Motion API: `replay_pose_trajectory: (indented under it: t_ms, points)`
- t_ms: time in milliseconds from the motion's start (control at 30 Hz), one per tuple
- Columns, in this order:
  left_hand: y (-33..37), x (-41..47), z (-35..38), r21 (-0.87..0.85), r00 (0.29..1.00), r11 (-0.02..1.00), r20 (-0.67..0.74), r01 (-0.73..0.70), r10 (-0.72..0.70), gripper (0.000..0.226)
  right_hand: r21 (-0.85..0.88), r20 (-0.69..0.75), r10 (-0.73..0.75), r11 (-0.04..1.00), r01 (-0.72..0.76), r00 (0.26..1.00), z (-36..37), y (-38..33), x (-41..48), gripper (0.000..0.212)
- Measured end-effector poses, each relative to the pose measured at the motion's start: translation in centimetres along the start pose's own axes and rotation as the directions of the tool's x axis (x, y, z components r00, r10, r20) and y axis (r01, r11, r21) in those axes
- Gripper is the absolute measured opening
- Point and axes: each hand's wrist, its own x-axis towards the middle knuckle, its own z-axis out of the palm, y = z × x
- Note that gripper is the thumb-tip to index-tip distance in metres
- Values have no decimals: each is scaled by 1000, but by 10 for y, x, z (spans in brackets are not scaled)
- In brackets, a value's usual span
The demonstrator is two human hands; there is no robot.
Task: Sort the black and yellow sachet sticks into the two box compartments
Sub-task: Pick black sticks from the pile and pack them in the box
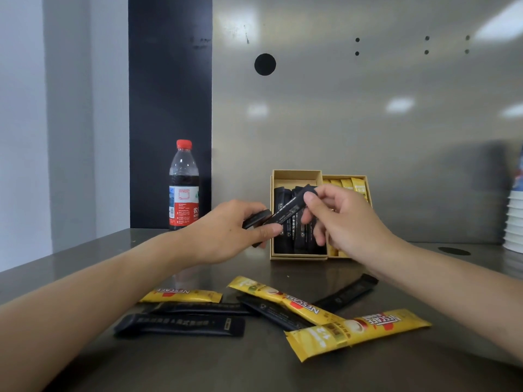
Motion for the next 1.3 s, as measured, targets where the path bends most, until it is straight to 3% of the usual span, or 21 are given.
replay_pose_trajectory:
  t_ms: [100,267,400,533,700,867,1100,1300]
  points:
    - [1,1,-1,5,997,1000,-75,-7,7,30,148,24,73,986,-76,997,-4,-3,-1,16]
    - [6,0,1,9,995,1000,-95,-27,28,26,212,127,81,971,-107,989,2,-6,-7,16]
    - [5,0,6,24,996,999,-83,-24,25,20,226,29,64,972,-68,998,2,-3,-2,15]
    - [1,-1,10,67,996,998,-88,-11,17,18,73,-108,35,997,-27,993,-4,6,8,17]
    - [-1,0,11,212,993,975,-111,60,-37,32,-157,-42,-30,987,23,999,2,14,13,21]
    - [-6,0,13,246,993,963,-70,108,-93,39,-309,-48,-93,948,74,994,12,22,15,28]
    - [-3,0,16,253,995,962,-40,102,-95,37,-413,-57,-188,899,148,980,13,24,14,30]
    - [-3,0,17,267,996,960,-34,85,-78,37,-488,3,-252,844,221,968,15,24,12,18]
